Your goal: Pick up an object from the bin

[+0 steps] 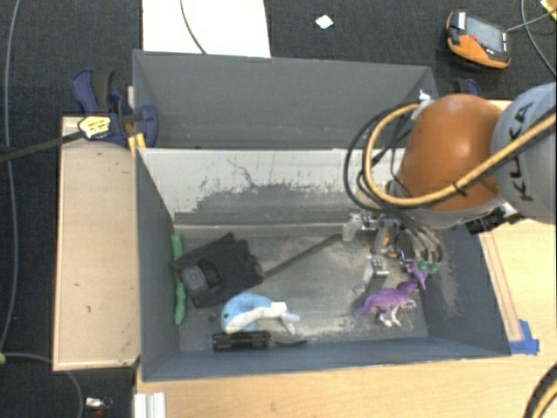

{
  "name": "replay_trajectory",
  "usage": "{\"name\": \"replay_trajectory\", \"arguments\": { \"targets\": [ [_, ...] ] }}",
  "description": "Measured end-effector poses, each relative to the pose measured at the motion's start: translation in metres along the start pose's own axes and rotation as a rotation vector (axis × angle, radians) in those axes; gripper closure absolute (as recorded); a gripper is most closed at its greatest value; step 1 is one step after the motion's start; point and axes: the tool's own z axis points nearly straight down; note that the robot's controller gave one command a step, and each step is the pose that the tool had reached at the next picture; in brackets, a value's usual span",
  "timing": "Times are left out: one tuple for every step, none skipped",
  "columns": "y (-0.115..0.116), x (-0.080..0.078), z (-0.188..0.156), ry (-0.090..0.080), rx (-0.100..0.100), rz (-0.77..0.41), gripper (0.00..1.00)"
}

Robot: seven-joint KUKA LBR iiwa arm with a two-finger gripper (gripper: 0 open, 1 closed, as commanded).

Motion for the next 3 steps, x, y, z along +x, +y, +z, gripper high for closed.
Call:
{"name": "replay_trajectory", "arguments": {
  "targets": [
    [0.0,-0.002,-0.004,-0.009,0.0,0.0,0.0],
    [0.026,-0.05,0.121,-0.006,-0.001,0.065,0.0],
    [0.062,-0.065,0.063,-0.025,0.003,-0.363,0.0]
  ]
}}
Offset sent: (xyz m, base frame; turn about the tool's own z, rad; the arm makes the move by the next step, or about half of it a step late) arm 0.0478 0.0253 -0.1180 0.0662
